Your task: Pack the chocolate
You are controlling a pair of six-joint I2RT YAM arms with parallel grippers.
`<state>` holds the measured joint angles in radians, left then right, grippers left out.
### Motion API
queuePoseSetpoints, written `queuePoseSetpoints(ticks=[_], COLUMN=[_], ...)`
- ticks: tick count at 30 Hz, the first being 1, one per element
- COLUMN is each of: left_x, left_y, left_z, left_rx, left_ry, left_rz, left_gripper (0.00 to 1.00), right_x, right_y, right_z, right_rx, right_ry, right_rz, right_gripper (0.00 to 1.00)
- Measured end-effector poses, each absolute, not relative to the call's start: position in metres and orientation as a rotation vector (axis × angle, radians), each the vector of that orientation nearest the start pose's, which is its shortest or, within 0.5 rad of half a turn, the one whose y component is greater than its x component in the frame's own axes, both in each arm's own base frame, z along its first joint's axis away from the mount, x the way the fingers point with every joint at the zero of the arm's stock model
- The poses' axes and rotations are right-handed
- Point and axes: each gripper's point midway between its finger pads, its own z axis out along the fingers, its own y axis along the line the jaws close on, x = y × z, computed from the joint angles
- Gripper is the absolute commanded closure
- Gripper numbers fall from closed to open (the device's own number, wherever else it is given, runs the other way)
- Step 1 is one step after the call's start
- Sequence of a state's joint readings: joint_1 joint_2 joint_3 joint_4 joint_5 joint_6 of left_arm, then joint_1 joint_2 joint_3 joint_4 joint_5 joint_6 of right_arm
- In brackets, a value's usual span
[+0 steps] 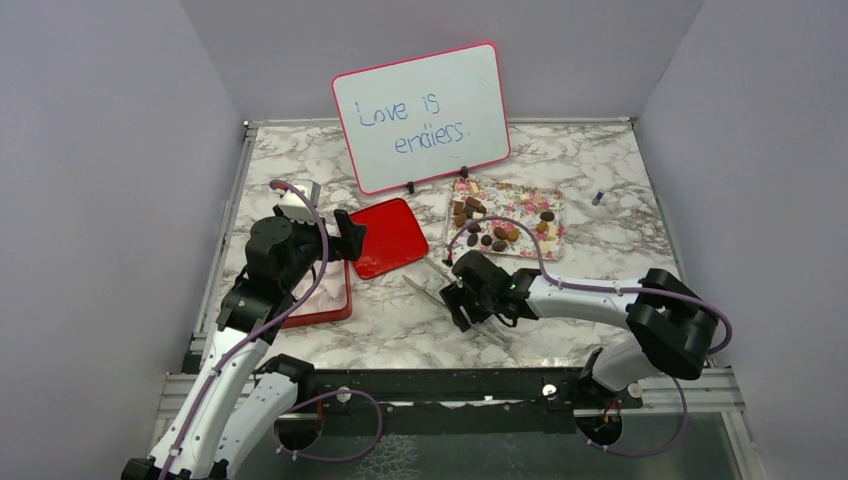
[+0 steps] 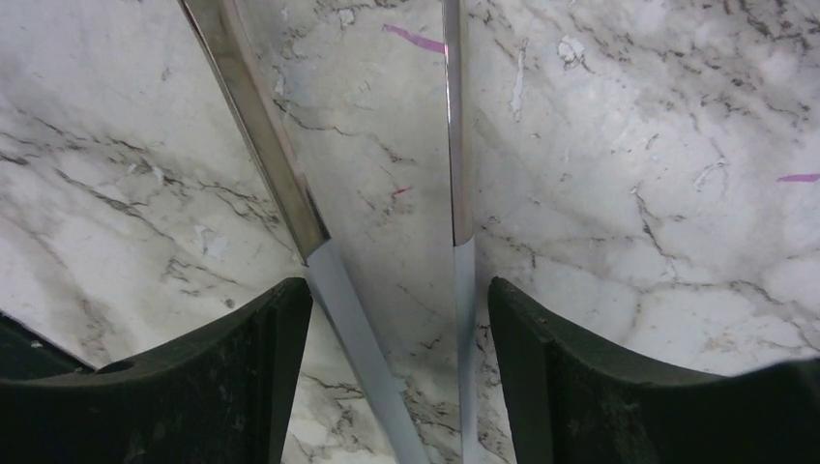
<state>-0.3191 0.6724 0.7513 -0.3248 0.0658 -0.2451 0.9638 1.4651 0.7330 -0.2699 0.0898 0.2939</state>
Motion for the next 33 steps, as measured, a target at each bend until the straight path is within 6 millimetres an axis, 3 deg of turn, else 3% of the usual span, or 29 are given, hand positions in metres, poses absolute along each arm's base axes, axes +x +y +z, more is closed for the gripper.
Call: queuePoseSetpoints(ticks=[9,20,33], left_x=[0.264,0.266,0.270], left_y=[-0.110,-0.111,-0.112], left_z=[0.255,0.249,0.240], left_rx=[0.116,0.117,0.117], left_ry=[1.846,1.871,1.904], left_rz=[-0.457,-0.453,-0.448], left_gripper=[0.01,0.01,0.01], right_x=[0.183,0.177,0.164], right_y=[0.268,0.274,0.268], right_z=[0.018,0.020,0.019], right_rx=[-0.845,-0.835,-0.818], right_ry=[2.463,2.443,2.463], right_rz=[0.209,0.185,0.220], right_gripper=[0.38,0.47,0.38])
